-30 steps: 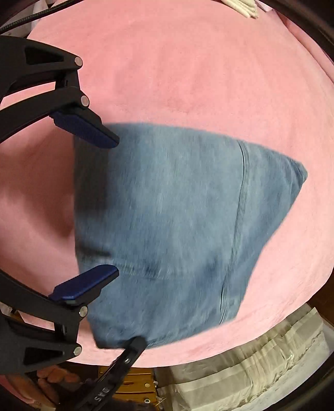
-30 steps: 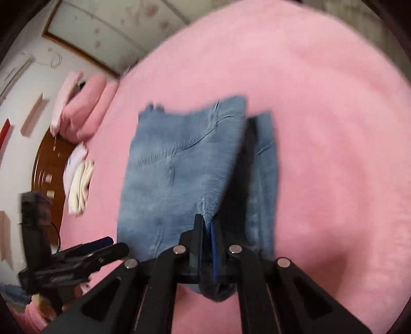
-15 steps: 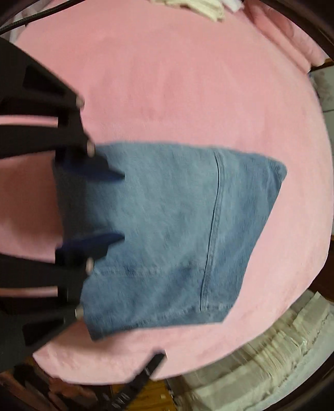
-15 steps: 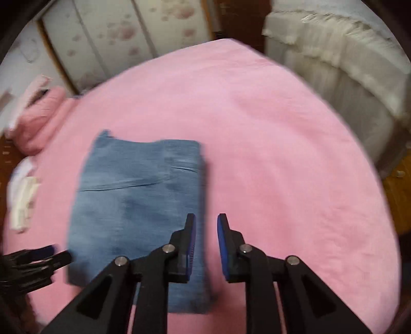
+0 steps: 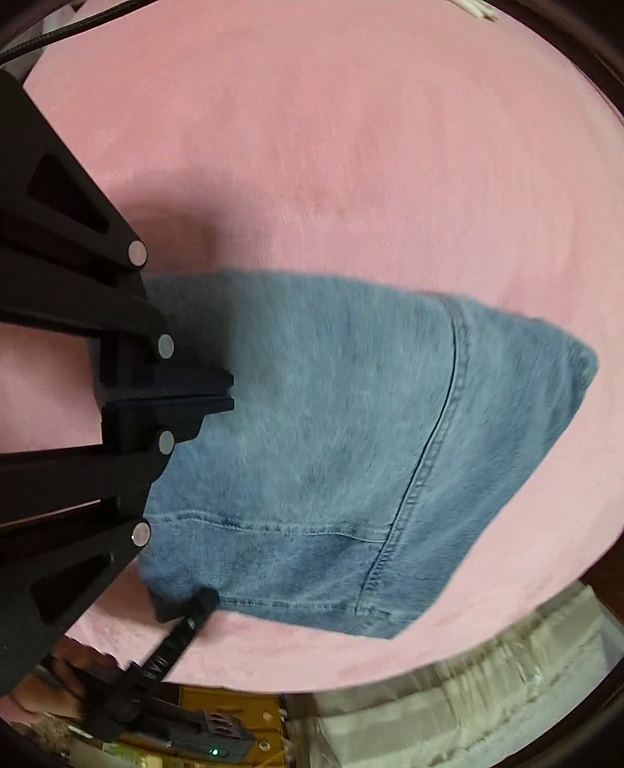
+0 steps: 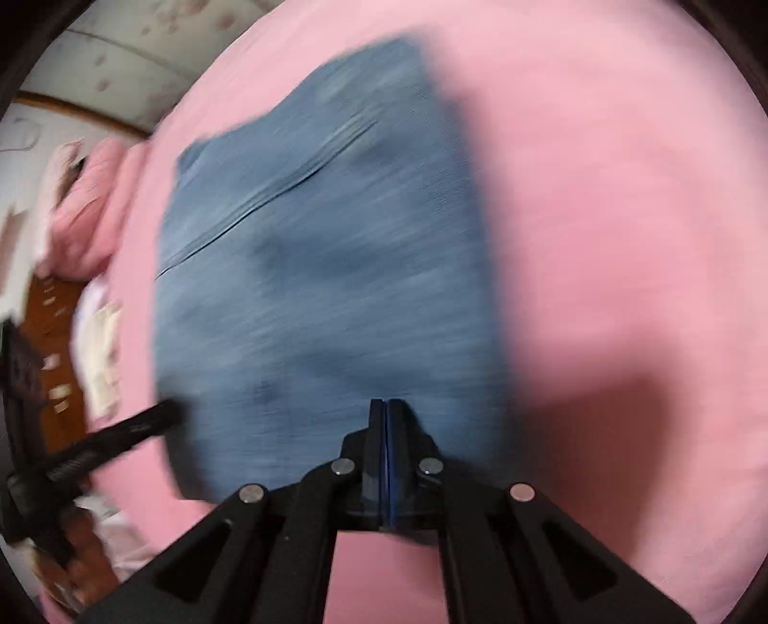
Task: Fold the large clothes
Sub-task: 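Press and square the folded denim bundle with both grippers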
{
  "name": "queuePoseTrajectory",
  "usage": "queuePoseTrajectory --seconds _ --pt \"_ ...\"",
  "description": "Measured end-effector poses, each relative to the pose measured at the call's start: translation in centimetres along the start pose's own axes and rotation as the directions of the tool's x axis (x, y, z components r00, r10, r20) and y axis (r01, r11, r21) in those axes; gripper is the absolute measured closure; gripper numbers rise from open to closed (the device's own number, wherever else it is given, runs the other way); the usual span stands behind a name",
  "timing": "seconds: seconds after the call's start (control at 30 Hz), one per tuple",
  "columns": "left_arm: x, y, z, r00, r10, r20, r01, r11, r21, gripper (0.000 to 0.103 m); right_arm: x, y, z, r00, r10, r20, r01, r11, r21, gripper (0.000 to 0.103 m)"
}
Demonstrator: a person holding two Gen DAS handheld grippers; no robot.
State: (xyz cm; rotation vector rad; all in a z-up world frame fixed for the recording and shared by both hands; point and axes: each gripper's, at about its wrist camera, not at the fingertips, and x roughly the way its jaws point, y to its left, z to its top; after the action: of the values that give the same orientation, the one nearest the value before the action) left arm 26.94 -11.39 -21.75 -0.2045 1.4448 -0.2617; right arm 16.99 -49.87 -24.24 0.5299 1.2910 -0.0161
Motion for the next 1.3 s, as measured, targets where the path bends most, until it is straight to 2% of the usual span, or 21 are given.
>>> queuePoseTrajectory --seconds 0.1,0.13,0.17,0.2,0.27,0.3,0.37,0.4,0.43,0.47,0.53,0.57,0.63,0.7,0.77,0.83,0.93,1.0,1.1,1.2,1.3 --pt "-1.1 0.3 -1.3 0.999 0.015 0.034 -0.015 1.000 0.011 0.100 -2.1 -0.1 -0.6 0.999 -0.027 0.044 0.030 0.998 -0.059 0.103" --pt "-1.3 0.1 -1.6 0.999 0.010 0.031 -0.011 1.000 0.022 0.100 -2.5 0.5 -0.8 0.998 0.004 0.059 0.001 0.997 -0.082 0.103" --pt "-1.1 -0.3 -2.1 1.000 -0.004 0.018 0.003 0.999 0.032 0.100 -2.7 1.3 -1.1 0.996 0.066 0.064 -0.060 0.994 -0.093 0.103" --pt "-0.4 -0.7 -2.2 1.000 -0.020 -0.001 0.020 0.999 0.035 0.100 -2.4 2.2 -1.5 0.981 0.189 0.051 -0.185 0.979 -0.082 0.103" --pt "0.4 -1.5 -2.8 0.998 -0.044 -0.040 0.045 0.998 0.033 0.100 -0.7 3.8 -2.3 0.943 0.334 -0.012 -0.334 0.942 -0.035 0.103" --pt "1.1 -2.0 -3.2 0.998 -0.037 -0.057 0.039 0.998 0.039 0.100 0.7 4.9 -3.0 0.930 0.362 -0.058 -0.364 0.931 -0.021 0.103" --pt "1.3 -2.7 -3.4 0.999 0.012 -0.050 -0.009 0.997 0.071 0.100 2.9 6.5 -3.9 0.931 0.341 -0.132 -0.348 0.937 -0.038 0.103" --pt "1.1 -2.6 -3.5 0.998 0.061 -0.036 -0.058 0.995 0.076 0.100 3.6 7.0 -4.5 0.942 0.301 -0.146 -0.313 0.947 -0.066 0.103" --pt "0.8 -2.2 -3.6 0.995 0.094 -0.018 -0.093 0.993 0.068 0.100 3.5 7.0 -4.6 0.944 0.304 -0.129 -0.314 0.947 -0.071 0.103" --pt "0.5 -1.6 -3.8 0.995 0.100 -0.002 -0.100 0.993 0.055 0.100 3.2 6.4 -4.8 0.946 0.307 -0.107 -0.315 0.947 -0.069 0.103" --pt "-0.4 0.1 -4.3 0.998 0.066 0.017 -0.066 0.998 0.001 0.101 2.7 4.4 -5.2 0.984 0.169 -0.062 -0.174 0.981 -0.085 0.103" --pt "-0.8 0.9 -4.6 0.999 0.041 0.022 -0.041 0.999 -0.026 0.101 2.3 3.0 -5.3 0.987 0.148 -0.056 -0.153 0.984 -0.095 0.103" --pt "-1.2 1.4 -4.8 0.999 0.024 0.020 -0.023 0.999 -0.040 0.101 1.5 0.0 -5.6 0.977 0.205 -0.056 -0.208 0.977 -0.047 0.103" --pt "-1.5 0.9 -4.9 0.999 0.041 0.033 -0.040 0.999 -0.020 0.101 0.4 -2.1 -5.6 0.969 0.245 -0.038 -0.244 0.969 0.034 0.103" --pt "-1.4 -0.2 -4.7 0.999 0.031 0.042 -0.032 0.999 0.023 0.100 0.5 -1.2 -5.4 0.972 0.235 -0.009 -0.235 0.972 0.015 0.103" --pt "-0.7 -1.0 -4.1 0.999 -0.002 0.038 0.000 0.999 0.045 0.100 0.7 0.6 -5.5 0.970 0.244 0.019 -0.242 0.968 -0.060 0.100" --pt "0.9 -2.5 -2.4 0.999 -0.017 0.046 0.014 0.998 0.064 0.100 2.8 3.8 -5.7 0.938 0.346 0.017 -0.344 0.936 -0.077 0.100" --pt "1.9 -3.4 -0.6 0.995 -0.049 0.081 0.043 0.996 0.075 0.100 4.4 6.6 -4.5 0.912 0.409 0.030 -0.406 0.911 -0.075 0.100" --pt "3.1 -3.8 2.4 0.990 -0.066 0.121 0.057 0.995 0.079 0.100 6.8 9.4 -1.5 0.902 0.425 0.079 -0.418 0.904 -0.093 0.101" --pt "3.7 -3.9 6.4 0.983 -0.103 0.150 0.098 0.994 0.040 0.100 8.0 10.5 2.2 0.903 0.407 0.135 -0.396 0.912 -0.103 0.101" --pt "4.5 -4.5 9.9 0.980 -0.106 0.168 0.106 0.994 0.005 0.100 8.8 10.3 6.3 0.885 0.423 0.195 -0.416 0.906 -0.073 0.102"
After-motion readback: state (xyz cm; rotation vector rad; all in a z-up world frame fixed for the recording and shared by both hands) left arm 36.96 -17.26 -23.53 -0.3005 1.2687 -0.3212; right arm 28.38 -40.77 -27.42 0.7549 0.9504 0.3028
